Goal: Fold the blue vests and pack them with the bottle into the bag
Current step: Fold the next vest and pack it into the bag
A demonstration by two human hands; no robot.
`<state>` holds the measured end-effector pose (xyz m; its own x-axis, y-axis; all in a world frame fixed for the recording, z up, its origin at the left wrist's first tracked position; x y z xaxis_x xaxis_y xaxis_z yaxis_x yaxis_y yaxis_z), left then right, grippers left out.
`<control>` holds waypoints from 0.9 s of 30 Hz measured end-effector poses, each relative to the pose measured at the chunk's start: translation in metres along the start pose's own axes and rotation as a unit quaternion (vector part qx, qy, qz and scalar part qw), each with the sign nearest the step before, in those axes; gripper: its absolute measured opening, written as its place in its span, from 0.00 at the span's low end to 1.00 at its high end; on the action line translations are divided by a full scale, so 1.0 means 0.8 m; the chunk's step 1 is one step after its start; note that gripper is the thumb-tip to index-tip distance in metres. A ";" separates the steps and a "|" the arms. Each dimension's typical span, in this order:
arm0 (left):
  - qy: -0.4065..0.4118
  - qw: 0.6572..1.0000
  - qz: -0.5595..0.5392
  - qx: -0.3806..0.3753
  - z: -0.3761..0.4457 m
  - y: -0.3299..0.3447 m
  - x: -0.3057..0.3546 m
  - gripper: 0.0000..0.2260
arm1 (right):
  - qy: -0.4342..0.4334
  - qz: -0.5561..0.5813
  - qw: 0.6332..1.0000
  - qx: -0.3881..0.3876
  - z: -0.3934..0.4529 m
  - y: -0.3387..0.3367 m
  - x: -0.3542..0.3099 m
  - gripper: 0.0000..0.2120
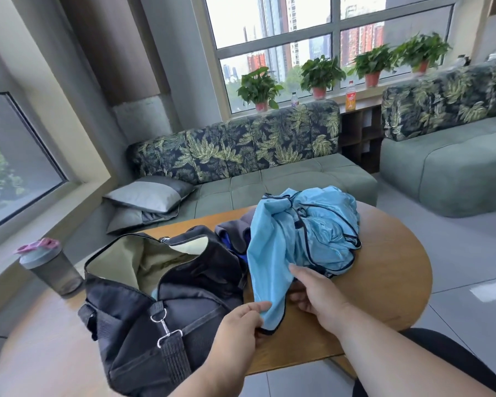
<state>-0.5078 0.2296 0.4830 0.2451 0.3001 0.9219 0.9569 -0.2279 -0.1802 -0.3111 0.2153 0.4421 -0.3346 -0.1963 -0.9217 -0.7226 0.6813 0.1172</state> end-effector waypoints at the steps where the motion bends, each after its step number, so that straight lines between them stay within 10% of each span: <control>1: -0.002 1.000 -0.006 0.000 -0.002 -0.002 0.002 0.16 | 0.003 0.003 1.000 -0.008 -0.003 0.001 0.001 0.13; 11: 0.014 1.000 -0.019 0.014 -0.026 -0.029 0.009 0.23 | 0.023 0.099 0.994 -0.032 -0.040 0.021 0.017 0.07; 14: 0.011 1.000 -0.012 -0.019 -0.042 -0.032 0.020 0.10 | 0.072 0.224 0.971 -0.053 -0.039 0.018 0.014 0.13; 16: -0.013 0.998 -0.034 -0.053 -0.044 -0.038 0.018 0.21 | 0.079 0.237 0.964 -0.095 -0.041 0.017 0.011 0.16; 27: -0.093 0.990 -0.099 -0.036 -0.041 -0.048 0.023 0.15 | 0.027 0.028 0.928 -0.371 -0.075 0.031 0.019 0.19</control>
<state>-0.5450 0.2138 0.5180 0.0852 0.5099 0.8560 0.9772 -0.2106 0.0282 -0.3703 0.1866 0.4533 -0.3986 -0.2239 -0.8894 -0.9144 0.0222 0.4042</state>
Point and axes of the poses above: each hand's wrist, its own z-axis towards the middle knuckle, its own y-axis out of the palm, x = y × z, the point moved 1 cm from there along z, towards the middle knuckle, and after that the axes turned 12 degrees about x, right-handed, at the moved point
